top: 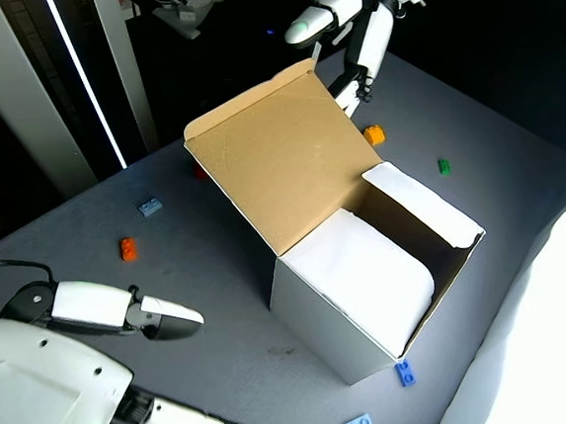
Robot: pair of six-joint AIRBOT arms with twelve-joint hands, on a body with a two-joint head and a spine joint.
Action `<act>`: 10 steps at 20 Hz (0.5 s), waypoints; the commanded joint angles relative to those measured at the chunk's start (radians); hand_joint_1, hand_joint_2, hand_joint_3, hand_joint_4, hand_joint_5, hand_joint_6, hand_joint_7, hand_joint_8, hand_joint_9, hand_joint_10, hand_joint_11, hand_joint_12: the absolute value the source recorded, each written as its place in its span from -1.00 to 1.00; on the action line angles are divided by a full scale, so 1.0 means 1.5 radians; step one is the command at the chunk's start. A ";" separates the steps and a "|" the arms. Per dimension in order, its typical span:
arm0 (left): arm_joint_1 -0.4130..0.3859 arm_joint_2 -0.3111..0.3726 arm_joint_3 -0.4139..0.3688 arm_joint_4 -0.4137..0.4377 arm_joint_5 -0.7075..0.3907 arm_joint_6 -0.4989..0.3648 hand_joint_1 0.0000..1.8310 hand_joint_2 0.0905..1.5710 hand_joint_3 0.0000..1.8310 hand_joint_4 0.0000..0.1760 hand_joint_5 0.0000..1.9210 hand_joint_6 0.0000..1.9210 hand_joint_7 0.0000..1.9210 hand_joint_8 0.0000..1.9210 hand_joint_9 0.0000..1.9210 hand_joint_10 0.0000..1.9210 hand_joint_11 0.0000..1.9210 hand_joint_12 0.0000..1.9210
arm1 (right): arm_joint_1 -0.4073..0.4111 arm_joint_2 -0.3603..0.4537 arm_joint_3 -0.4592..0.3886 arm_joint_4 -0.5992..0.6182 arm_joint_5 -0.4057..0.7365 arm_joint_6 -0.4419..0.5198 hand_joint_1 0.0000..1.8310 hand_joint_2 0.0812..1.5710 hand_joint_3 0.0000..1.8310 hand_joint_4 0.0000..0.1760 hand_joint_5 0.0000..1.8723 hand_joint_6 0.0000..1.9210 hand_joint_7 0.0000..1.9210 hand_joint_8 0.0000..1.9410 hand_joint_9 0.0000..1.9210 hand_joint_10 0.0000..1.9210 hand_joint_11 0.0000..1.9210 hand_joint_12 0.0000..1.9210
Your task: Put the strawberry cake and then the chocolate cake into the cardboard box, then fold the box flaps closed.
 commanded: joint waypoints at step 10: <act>-0.063 -0.019 0.051 -0.073 0.035 -0.008 -0.58 0.36 -1.00 -1.00 -0.50 -1.00 -0.38 -1.00 -0.25 -1.00 -0.68 0.16 | 0.001 0.019 0.003 0.004 0.106 0.005 -0.75 0.45 -1.00 -1.00 -0.68 -0.99 -0.55 -1.00 -0.68 -0.50 -1.00 0.56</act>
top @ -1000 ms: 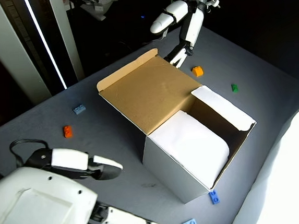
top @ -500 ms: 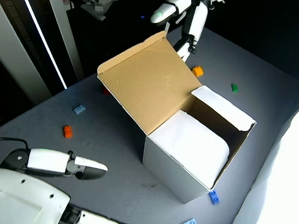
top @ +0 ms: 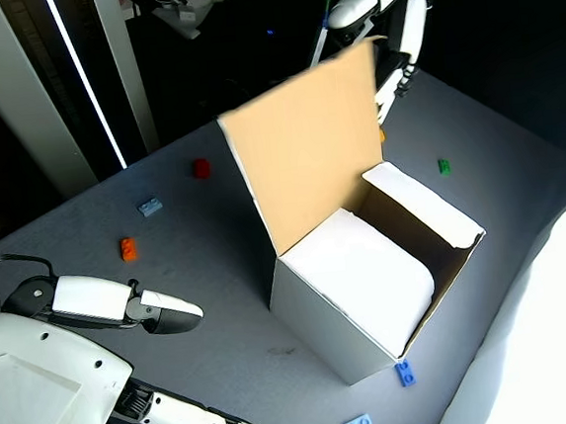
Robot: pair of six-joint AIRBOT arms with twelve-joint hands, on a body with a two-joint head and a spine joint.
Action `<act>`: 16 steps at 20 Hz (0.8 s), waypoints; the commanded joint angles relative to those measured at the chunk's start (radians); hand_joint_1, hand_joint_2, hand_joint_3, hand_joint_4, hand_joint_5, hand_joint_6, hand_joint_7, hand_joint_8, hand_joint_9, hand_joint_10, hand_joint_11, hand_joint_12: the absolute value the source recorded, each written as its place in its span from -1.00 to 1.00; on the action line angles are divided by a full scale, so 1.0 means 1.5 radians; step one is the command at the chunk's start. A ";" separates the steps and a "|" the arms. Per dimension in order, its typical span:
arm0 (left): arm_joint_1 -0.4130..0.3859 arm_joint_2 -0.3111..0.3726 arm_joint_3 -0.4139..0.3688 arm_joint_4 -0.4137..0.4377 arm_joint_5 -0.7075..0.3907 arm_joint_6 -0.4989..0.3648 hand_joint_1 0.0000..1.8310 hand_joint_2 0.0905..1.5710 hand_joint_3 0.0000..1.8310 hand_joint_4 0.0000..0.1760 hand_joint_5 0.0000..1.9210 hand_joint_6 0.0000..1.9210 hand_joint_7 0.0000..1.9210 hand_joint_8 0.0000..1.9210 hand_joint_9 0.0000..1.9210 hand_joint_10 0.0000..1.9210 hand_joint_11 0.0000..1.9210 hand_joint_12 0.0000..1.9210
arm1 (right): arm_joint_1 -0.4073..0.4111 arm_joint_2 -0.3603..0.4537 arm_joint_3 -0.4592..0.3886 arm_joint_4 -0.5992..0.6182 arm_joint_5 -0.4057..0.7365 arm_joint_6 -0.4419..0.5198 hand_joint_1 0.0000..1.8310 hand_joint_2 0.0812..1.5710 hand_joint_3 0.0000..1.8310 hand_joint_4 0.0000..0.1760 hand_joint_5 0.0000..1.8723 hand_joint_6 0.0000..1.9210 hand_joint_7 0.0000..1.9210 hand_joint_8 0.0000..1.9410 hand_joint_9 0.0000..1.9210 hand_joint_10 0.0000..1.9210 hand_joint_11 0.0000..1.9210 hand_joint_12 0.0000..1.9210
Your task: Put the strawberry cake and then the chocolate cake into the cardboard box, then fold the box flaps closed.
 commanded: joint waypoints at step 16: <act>-0.132 -0.122 0.123 -0.046 0.017 0.160 -0.61 0.37 -1.00 -0.94 -0.53 -1.00 -0.38 -1.00 -0.26 -1.00 -0.72 0.17 | -0.001 0.012 0.002 0.001 0.080 0.008 -0.68 0.44 -1.00 -1.00 -0.66 -0.99 -0.54 -1.00 -0.68 -0.46 -1.00 0.58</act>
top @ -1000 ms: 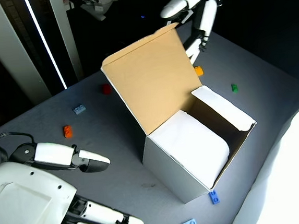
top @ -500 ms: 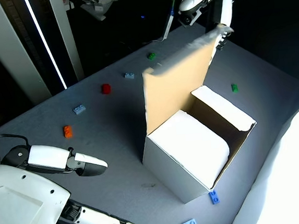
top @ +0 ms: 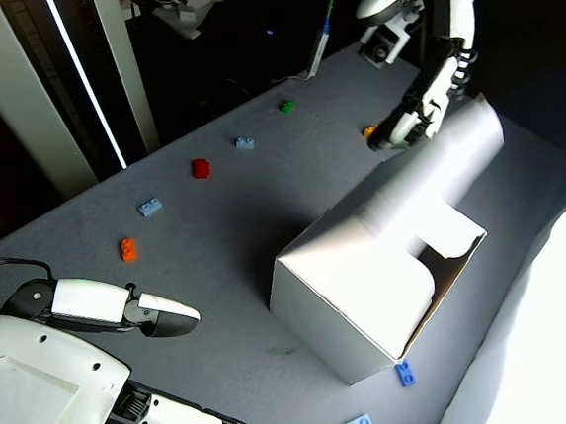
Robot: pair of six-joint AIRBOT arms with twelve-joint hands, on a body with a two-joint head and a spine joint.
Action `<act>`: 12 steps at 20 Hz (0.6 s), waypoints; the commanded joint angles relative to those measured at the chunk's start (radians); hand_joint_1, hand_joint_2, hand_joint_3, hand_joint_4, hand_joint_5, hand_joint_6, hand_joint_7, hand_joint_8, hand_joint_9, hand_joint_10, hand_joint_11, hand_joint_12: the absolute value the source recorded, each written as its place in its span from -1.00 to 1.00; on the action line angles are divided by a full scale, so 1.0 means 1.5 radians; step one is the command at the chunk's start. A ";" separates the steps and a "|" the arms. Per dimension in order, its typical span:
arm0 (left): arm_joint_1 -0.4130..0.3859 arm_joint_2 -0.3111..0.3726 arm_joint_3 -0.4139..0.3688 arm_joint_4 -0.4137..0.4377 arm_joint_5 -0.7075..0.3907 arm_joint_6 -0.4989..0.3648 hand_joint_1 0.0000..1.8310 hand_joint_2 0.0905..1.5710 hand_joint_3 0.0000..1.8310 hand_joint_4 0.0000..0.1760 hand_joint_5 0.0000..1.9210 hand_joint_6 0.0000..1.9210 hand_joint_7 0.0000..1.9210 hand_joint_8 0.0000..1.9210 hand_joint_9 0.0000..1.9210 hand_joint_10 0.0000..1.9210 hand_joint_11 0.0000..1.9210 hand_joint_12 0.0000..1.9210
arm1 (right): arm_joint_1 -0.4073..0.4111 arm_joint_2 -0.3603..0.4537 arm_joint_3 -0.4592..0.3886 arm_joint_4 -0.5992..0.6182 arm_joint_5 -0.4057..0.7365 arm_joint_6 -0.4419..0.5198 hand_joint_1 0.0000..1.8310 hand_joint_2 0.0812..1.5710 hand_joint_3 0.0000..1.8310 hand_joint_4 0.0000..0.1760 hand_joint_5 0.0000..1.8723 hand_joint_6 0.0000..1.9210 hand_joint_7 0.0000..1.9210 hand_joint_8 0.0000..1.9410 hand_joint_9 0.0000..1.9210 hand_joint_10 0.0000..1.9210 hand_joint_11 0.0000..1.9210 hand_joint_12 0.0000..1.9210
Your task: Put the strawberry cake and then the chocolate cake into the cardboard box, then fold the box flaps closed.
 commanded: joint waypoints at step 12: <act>-0.017 -0.155 0.190 -0.041 -0.101 0.239 -0.64 0.37 -1.00 -0.81 -0.50 -1.00 -0.37 -1.00 -0.26 -1.00 -0.71 0.15 | 0.005 0.012 0.002 0.000 0.084 0.012 -0.71 0.45 -1.00 -1.00 -0.66 -0.99 -0.53 -0.99 -0.69 -0.43 -1.00 0.58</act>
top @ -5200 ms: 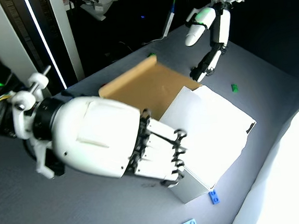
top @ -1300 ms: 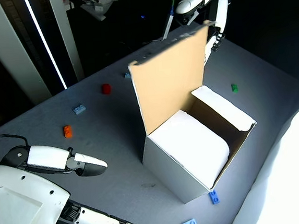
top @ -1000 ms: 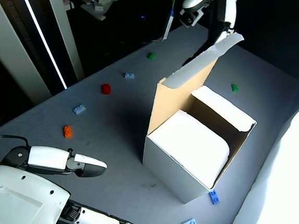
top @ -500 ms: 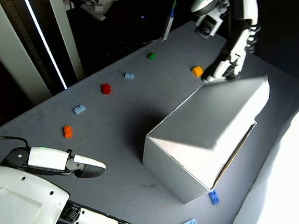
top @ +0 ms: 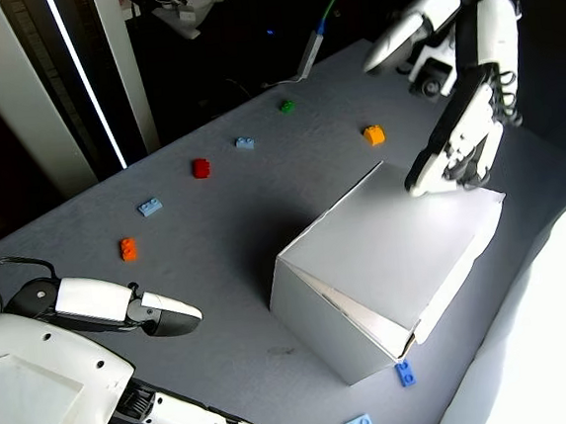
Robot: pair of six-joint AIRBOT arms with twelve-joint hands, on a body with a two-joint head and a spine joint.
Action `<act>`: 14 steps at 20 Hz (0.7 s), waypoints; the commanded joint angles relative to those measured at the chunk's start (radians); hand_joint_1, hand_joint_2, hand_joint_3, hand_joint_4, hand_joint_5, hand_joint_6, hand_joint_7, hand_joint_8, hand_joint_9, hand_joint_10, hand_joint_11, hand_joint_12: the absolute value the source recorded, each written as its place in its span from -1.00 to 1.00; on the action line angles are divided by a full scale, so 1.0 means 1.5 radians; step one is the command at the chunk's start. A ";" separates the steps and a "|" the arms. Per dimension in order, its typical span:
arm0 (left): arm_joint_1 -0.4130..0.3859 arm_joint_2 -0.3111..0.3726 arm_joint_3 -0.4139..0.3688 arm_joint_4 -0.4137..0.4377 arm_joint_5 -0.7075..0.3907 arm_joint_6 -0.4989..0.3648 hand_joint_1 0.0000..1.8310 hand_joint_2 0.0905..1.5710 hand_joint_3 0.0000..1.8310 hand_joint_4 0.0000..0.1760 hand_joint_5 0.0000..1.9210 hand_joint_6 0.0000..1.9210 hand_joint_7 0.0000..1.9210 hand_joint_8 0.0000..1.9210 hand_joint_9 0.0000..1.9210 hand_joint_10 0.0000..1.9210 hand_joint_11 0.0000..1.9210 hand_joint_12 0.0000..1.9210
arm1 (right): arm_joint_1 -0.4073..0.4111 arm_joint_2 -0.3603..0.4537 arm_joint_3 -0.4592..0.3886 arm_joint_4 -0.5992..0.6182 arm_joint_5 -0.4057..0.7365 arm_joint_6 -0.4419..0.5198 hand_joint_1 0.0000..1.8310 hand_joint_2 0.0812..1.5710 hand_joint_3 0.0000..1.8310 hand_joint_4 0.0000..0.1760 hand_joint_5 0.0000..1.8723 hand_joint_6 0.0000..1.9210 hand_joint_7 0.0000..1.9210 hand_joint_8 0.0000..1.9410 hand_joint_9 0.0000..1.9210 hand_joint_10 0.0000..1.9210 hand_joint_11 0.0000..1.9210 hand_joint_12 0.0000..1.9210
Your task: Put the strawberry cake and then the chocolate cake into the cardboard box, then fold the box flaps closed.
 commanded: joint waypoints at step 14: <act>0.056 -0.076 0.090 -0.070 -0.040 0.099 -0.65 0.38 -1.00 -0.85 -0.50 -1.00 -0.36 -1.00 -0.25 -0.99 -0.75 0.22 | 0.001 0.011 0.002 0.000 0.079 0.009 -0.78 0.47 -1.00 -1.00 -0.66 -0.99 -0.52 -0.99 -0.68 -0.43 -1.00 0.57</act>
